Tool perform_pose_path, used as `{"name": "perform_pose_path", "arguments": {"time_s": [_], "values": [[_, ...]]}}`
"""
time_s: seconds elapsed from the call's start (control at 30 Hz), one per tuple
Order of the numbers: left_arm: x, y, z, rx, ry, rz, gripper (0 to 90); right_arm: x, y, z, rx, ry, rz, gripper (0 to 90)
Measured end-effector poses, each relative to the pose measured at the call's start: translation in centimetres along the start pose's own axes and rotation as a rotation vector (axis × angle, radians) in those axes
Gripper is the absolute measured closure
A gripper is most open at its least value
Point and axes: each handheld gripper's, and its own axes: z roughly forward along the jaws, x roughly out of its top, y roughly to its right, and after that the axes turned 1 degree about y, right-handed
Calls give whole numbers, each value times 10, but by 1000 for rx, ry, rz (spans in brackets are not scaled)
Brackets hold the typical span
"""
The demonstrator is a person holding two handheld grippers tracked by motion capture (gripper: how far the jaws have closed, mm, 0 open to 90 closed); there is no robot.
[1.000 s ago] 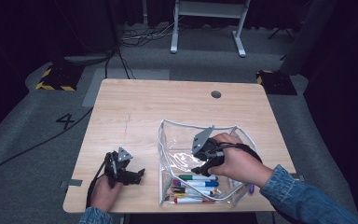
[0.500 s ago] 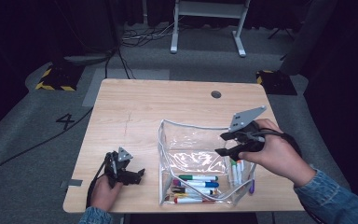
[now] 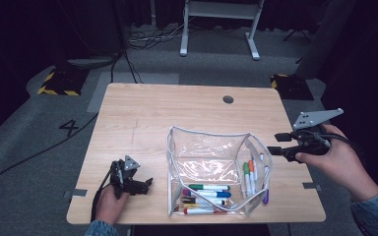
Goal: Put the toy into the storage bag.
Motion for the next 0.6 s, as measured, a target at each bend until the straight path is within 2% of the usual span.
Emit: {"name": "perform_pose_path", "arguments": {"time_s": [0.13, 0.27, 0.6], "values": [[0, 0, 0, 0, 0, -1, 0, -16, 11, -4, -45, -27, 31, 467], [0, 0, 0, -1, 0, -4, 0, -33, 18, -1, -69, -42, 72, 465], [0, 0, 0, 1, -2, -2, 0, -82, 23, 43, -51, -117, 163, 449]]}}
